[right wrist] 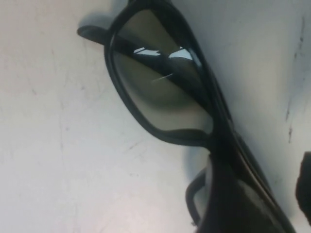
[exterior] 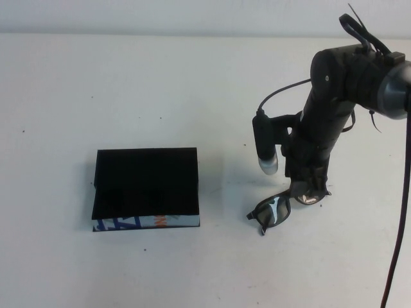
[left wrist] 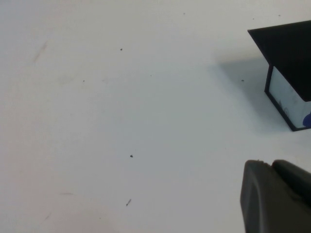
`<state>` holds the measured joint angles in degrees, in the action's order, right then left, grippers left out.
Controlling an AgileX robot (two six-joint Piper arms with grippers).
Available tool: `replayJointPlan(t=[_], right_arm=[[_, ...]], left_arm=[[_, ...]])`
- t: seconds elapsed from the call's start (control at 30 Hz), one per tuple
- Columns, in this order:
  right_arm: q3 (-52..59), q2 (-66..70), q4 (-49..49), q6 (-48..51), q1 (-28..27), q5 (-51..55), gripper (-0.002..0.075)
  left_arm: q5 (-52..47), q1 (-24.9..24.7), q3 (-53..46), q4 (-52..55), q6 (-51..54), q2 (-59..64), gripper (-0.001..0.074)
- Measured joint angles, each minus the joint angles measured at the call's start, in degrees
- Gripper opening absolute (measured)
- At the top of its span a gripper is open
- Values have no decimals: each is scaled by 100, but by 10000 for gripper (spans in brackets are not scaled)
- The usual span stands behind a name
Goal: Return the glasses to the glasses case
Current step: Pick up the glasses from the table
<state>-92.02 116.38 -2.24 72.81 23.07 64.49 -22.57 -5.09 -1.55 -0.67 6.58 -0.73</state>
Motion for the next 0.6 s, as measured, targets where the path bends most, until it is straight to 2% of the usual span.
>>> replayJointPlan(t=[0.2, 0.43, 0.6], right_arm=[[0, -210, 0, 136, 191, 51, 299], [162, -472, 145, 566, 292, -41, 402], [347, -472, 287, 780, 331, -208, 423]], left_arm=[[0, 0, 0, 0, 0, 0, -3], [0, 0, 0, 0, 0, 0, -3], [0, 0, 0, 0, 0, 0, -3]])
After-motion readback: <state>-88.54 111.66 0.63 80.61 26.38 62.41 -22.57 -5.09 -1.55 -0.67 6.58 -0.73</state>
